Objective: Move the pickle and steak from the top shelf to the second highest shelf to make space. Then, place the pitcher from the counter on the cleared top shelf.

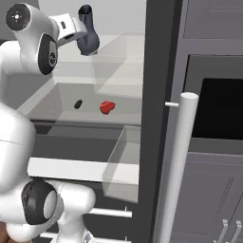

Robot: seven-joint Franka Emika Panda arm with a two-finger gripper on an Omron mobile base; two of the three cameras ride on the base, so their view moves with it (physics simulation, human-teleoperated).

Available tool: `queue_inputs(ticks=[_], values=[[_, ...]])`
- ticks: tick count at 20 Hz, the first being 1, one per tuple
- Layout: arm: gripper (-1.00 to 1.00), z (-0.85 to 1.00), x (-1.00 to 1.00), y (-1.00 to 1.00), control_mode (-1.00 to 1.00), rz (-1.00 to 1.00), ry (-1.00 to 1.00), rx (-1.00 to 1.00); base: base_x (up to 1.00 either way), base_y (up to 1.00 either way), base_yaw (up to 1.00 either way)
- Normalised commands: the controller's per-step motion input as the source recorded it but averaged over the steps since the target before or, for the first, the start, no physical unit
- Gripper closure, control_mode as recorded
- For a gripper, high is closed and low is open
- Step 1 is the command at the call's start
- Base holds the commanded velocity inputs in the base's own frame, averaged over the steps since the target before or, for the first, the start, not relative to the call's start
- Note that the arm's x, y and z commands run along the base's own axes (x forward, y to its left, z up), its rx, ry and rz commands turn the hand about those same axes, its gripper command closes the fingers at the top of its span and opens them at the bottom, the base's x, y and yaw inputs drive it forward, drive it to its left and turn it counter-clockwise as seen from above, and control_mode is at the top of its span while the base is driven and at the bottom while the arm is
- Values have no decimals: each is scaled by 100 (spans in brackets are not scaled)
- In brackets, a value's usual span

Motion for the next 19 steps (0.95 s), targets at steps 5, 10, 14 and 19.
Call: queue_inputs(ticks=[5,10,14,19], values=[[-100,-77,-100,0,-100,0,-3,18,0,0,0],[-100,-79,-99,0,-100,0,0,12,0,0,0],[-100,-78,-60,-7,-100,1,4,10,0,0,0],[-100,0,0,-10,-100,0,0,1,0,0,0]])
